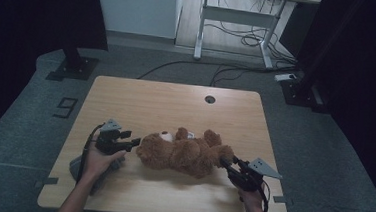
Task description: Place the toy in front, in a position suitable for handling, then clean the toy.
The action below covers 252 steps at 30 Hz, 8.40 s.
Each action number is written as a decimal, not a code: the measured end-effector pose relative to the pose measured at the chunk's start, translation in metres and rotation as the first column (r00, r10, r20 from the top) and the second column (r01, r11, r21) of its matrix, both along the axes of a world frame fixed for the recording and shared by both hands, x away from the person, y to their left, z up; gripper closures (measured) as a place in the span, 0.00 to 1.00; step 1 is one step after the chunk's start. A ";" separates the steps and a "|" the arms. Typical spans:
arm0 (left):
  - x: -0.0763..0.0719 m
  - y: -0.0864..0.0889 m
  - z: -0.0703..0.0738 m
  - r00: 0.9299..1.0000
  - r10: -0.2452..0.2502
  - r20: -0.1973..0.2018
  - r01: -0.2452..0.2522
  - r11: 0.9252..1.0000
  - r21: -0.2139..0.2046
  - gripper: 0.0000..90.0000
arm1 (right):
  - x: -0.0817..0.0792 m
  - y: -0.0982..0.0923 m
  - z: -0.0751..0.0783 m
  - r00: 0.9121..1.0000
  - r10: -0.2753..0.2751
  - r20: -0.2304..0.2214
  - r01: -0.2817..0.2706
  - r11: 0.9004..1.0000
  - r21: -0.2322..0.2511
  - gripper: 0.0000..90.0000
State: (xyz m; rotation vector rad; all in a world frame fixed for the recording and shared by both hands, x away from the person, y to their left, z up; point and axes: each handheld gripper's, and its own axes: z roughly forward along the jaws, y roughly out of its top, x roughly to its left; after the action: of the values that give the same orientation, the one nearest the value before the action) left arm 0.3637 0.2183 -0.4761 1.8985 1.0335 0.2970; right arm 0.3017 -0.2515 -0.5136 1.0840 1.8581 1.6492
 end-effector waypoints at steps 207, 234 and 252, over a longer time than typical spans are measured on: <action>-0.058 -0.178 0.017 0.958 -0.281 0.059 0.280 0.960 0.028 0.84 | 0.015 -0.011 -0.007 0.986 0.109 -0.127 -0.105 0.994 0.035 0.64; -0.048 -0.056 0.013 0.998 -0.047 0.048 0.048 0.998 -0.034 0.83 | 0.015 -0.013 -0.010 0.986 0.111 -0.123 -0.107 0.993 0.039 0.64; -0.060 -0.109 0.048 0.970 -0.190 0.148 0.206 0.974 -0.098 0.83 | 0.017 -0.014 -0.011 0.986 0.106 -0.130 -0.101 0.994 0.047 0.64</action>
State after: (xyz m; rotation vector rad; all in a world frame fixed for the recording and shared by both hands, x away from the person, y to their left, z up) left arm 0.3035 0.1091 -0.4286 1.8347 0.7460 0.2451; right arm 0.3183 -0.2650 -0.5243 1.1570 2.0033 1.7171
